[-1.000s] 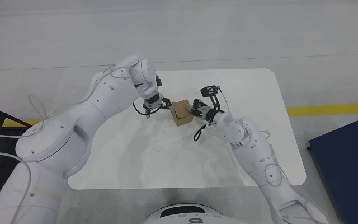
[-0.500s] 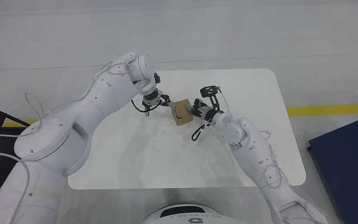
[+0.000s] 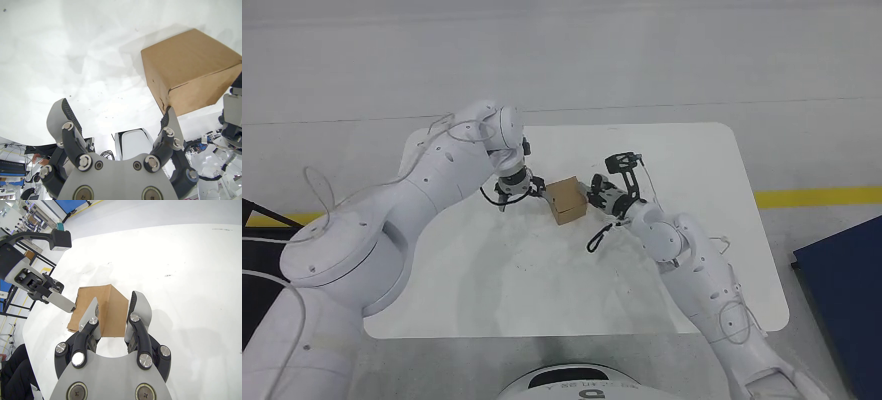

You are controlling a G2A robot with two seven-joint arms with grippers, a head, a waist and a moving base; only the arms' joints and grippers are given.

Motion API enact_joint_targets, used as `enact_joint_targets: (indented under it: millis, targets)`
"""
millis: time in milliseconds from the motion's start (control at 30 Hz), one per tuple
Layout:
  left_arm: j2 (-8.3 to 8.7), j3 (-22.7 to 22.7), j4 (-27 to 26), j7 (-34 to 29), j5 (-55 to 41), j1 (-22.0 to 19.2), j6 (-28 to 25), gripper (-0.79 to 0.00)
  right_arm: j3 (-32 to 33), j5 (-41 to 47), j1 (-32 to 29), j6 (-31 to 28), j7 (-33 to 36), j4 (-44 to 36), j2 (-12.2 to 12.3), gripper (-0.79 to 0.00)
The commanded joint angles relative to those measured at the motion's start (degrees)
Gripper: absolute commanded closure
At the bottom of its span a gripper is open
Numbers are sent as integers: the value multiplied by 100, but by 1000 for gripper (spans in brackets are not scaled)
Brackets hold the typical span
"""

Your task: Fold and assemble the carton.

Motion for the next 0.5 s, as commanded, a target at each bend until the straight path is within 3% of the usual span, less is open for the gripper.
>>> enact_joint_targets:
  millis: [0,133,200,233,467]
  targets:
    - [-6,-39,-14,4,-62,-39,3,-785,63,-63,-115,35,-90,-173,19,-369]
    - [76,-367,-26,192,-405,-36,-320,-785,167,-338,-450,150,-376,-704,62,-354]
    - [164,-556,16,304,-585,11,-557,-785,201,-492,-670,93,-566,-1047,86,-268]
    - [217,-646,48,345,-658,44,-663,-785,211,-551,-780,44,-658,-1208,97,0]
    - [666,-1254,202,691,-1034,463,-1256,-785,-77,-955,-861,146,-597,-1548,90,0]
